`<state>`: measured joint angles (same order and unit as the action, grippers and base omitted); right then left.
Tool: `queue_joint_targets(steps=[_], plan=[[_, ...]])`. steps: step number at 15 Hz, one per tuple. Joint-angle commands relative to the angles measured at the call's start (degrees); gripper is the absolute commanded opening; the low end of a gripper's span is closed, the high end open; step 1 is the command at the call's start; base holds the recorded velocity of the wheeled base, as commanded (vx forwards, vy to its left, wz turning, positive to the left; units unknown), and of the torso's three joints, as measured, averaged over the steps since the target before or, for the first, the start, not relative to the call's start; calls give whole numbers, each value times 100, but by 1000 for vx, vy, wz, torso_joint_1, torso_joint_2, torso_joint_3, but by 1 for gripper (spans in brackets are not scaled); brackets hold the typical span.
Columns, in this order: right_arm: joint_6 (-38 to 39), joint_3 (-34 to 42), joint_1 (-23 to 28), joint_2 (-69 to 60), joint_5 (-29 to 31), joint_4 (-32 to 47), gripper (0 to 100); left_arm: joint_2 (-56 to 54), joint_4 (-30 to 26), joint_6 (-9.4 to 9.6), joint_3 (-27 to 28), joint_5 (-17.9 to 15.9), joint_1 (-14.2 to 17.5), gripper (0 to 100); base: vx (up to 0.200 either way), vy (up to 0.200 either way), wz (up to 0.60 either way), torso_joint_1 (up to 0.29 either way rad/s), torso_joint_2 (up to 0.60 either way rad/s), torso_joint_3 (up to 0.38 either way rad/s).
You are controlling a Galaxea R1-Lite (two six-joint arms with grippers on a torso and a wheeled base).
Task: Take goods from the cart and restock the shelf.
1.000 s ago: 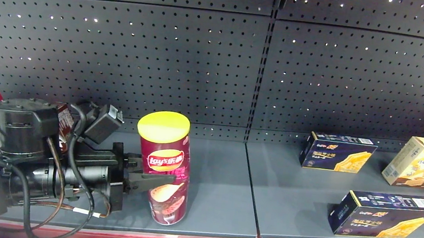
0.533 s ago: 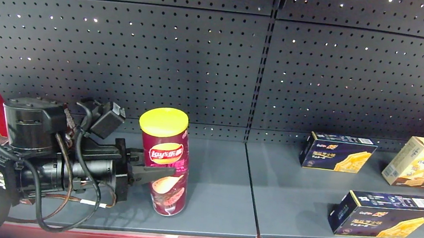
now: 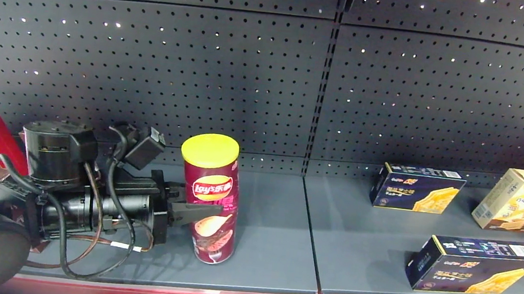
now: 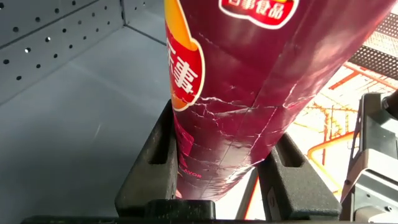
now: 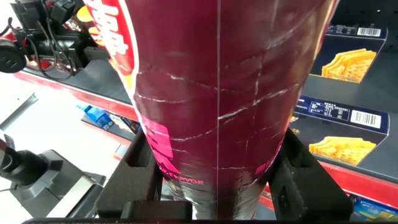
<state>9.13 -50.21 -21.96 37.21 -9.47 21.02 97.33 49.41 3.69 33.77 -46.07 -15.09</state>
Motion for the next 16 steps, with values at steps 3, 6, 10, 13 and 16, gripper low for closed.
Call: queue_joint_targets(steps=[3,6,10,13,16], plan=[[1,-6,-2,-3,-2,-1,0,120,-1,9,25,1,-3,0,0,0,0,0,0,0],[1,3,-2,-3,-2,-1,0,216,7,17,25,1,-3,100,0,0,0,0,0,0],[1,-6,7,-3,-2,-1,0,207,-1,17,-2,1,-64,100,0,0,0,0,0,0],[1,-32,7,-3,7,-1,0,155,-1,17,-72,-7,-134,100,0,0,0,0,0,0],[1,-15,7,-3,7,-1,0,-214,-1,26,-556,-16,-143,100,0,0,0,0,0,0]])
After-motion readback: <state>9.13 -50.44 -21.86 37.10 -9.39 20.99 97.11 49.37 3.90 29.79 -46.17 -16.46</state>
